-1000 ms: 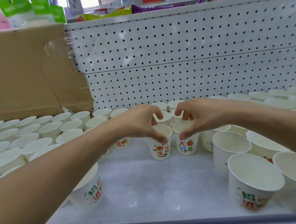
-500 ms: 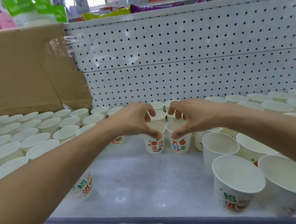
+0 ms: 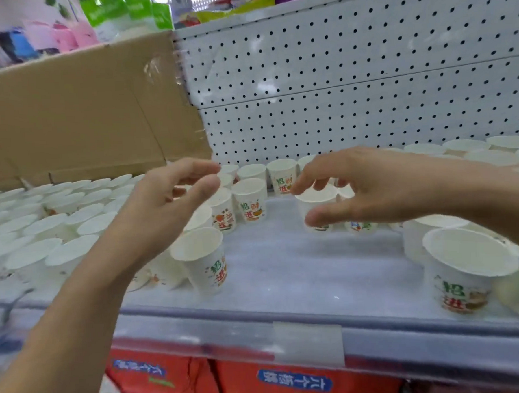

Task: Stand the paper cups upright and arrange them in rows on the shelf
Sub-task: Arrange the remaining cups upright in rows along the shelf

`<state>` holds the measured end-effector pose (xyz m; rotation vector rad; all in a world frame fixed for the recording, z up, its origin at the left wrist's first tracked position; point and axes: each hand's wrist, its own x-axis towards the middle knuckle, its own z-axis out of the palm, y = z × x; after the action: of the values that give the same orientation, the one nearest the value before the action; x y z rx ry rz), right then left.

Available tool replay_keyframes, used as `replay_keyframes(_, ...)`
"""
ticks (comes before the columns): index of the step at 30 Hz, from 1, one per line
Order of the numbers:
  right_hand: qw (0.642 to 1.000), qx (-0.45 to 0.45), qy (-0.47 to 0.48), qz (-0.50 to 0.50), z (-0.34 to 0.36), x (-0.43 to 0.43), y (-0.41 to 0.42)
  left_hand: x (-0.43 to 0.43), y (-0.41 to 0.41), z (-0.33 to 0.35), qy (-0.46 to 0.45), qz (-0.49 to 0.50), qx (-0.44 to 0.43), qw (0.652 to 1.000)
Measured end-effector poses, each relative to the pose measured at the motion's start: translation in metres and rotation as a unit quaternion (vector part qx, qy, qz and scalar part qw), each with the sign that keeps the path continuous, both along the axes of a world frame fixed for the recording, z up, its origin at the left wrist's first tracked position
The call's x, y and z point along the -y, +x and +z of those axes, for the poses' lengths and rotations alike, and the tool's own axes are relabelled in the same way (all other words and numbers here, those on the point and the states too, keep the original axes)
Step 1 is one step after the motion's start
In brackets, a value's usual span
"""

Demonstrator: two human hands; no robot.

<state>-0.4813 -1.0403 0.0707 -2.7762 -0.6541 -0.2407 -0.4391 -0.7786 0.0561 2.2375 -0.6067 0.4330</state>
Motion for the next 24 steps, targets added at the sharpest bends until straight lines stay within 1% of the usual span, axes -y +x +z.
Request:
replay_keyframes(2,0.999,0.007,0.02,0.024,-0.001,-0.033,-0.007,-0.033,-0.008,-0.006,-0.008,0.036,0.012,0.999)
replay_keyframes(4,0.999,0.007,0.03,0.037,-0.008,-0.067,-0.005,-0.062,-0.014,-0.014,0.032,0.052,0.013,0.998)
replay_keyframes(6,0.999,0.011,0.028,0.037,-0.017,-0.098,0.002,-0.085,-0.017,-0.022,0.093,0.063,0.013,0.994)
replay_keyframes(9,1.0,-0.005,0.016,0.005,-0.029,-0.131,0.015,-0.105,-0.021,-0.028,0.168,0.068,0.018,0.983)
replay_keyframes(15,0.998,-0.011,-0.006,-0.064,-0.044,-0.163,0.026,-0.111,-0.011,-0.033,0.295,0.055,0.07,0.951)
replay_keyframes(17,0.996,0.006,-0.009,-0.088,-0.047,-0.163,0.024,-0.109,-0.01,-0.037,0.283,0.038,0.082,0.955)
replay_keyframes(19,0.992,0.028,-0.028,-0.117,-0.045,-0.153,0.017,-0.101,-0.011,-0.04,0.243,0.017,0.081,0.966)
replay_keyframes(21,0.985,0.054,-0.059,-0.154,-0.037,-0.132,0.006,-0.084,-0.014,-0.04,0.21,-0.009,0.082,0.974)
replay_keyframes(24,0.966,0.086,-0.102,-0.222,-0.025,-0.088,-0.016,-0.045,-0.016,-0.039,0.198,-0.068,0.089,0.974)
